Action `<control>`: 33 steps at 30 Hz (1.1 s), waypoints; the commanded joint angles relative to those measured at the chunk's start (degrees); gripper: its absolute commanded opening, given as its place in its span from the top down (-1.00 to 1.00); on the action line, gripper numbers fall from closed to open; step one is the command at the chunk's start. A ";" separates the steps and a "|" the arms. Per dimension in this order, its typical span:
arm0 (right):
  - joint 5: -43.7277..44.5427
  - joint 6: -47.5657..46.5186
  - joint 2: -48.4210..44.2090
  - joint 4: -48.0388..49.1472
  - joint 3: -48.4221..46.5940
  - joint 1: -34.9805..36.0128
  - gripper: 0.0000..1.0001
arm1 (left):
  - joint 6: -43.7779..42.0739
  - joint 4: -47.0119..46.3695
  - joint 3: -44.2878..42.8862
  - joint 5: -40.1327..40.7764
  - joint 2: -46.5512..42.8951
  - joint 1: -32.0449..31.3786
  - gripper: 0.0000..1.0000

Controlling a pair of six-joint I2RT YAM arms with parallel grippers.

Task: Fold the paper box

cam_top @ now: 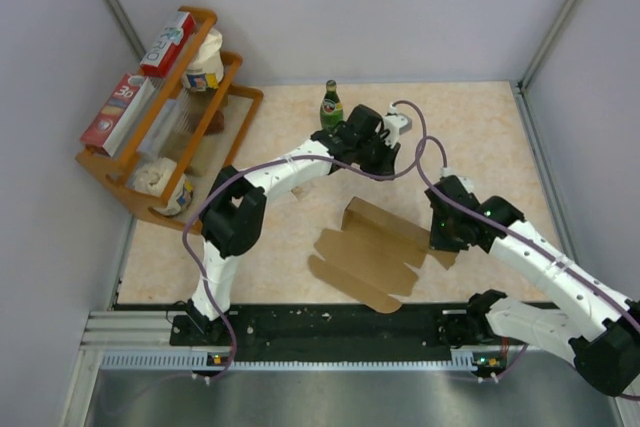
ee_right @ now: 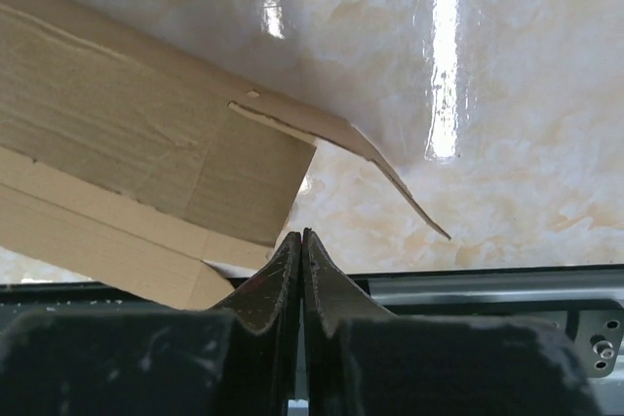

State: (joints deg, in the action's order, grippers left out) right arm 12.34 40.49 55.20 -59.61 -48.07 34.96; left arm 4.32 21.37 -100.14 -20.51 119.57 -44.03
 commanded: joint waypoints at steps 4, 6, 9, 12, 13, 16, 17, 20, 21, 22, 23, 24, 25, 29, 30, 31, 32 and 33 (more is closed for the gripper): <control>-0.20 -1.29 1.14 5.73 -0.89 -2.70 1.00 | -1.42 -1.32 2.66 -4.79 -0.48 -0.44 0.95; -0.65 -1.55 1.66 6.35 -0.09 -3.14 1.00 | -1.50 -1.59 3.37 -6.37 -0.48 -0.53 1.00; -1.35 -1.90 2.54 7.67 1.05 -3.76 1.00 | -1.59 -2.73 4.68 -8.48 -0.56 -0.44 1.00; -2.40 -1.99 2.98 9.69 2.37 -4.72 1.00 | -1.50 -3.08 5.48 -9.98 -0.39 -0.35 1.00; -2.41 -2.17 3.33 10.04 2.55 -5.07 1.00 | -1.50 -3.00 5.83 -10.25 -0.30 -0.35 1.00; -2.76 -2.78 3.77 10.40 2.72 -5.60 1.00 | -1.59 -3.00 6.79 -11.56 -0.48 -0.27 1.00; -2.67 -2.70 3.77 10.57 2.81 -5.69 1.00 | -1.68 -3.08 7.23 -11.65 -0.48 -0.27 1.00; -3.11 -2.79 3.95 11.45 3.34 -5.78 1.00 | -2.12 -3.00 8.64 -11.92 -1.09 0.00 1.00; -3.63 -2.96 4.39 11.89 3.43 -5.78 1.00 | -2.03 -3.17 9.08 -12.09 -1.35 0.08 1.00; -4.25 -3.05 4.74 12.33 3.60 -5.78 1.00 | -1.94 -3.17 9.69 -12.18 -1.62 0.26 1.00; -5.04 -3.14 5.09 13.11 3.69 -5.78 1.00 | -1.77 -3.26 10.13 -12.27 -1.97 0.26 1.00; -5.57 -3.31 5.44 13.73 3.78 -5.78 1.00 | -1.51 -3.35 10.83 -12.36 -2.32 0.52 1.00; -6.09 -3.49 5.71 14.43 3.86 -5.78 1.00 | -1.42 -3.52 11.36 -12.36 -2.67 0.70 1.00; -7.85 -4.19 5.97 17.77 4.39 -5.78 1.00 | -1.15 -2.56 13.03 -12.45 -3.99 1.49 1.00; -8.03 -4.45 5.89 18.39 4.39 -5.78 1.00 | -1.24 -2.56 13.56 -12.36 -4.51 1.67 1.00; -8.38 -4.72 6.15 18.83 4.39 -5.69 1.00 | -1.15 -2.56 14.26 -12.18 -4.87 1.84 1.00; -8.64 -4.98 6.32 19.44 4.39 -5.78 1.00 | -1.07 -2.64 14.96 -11.83 -5.48 2.02 1.00; -8.82 -5.07 6.67 20.06 4.39 -5.69 1.00 | -0.89 -2.64 15.49 -11.66 -6.27 2.19 1.00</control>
State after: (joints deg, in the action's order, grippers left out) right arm 5.37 36.91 61.34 -44.62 -43.51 29.82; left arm 3.25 20.05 -86.56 -31.66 119.22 -42.74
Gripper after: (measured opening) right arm 0.002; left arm 0.009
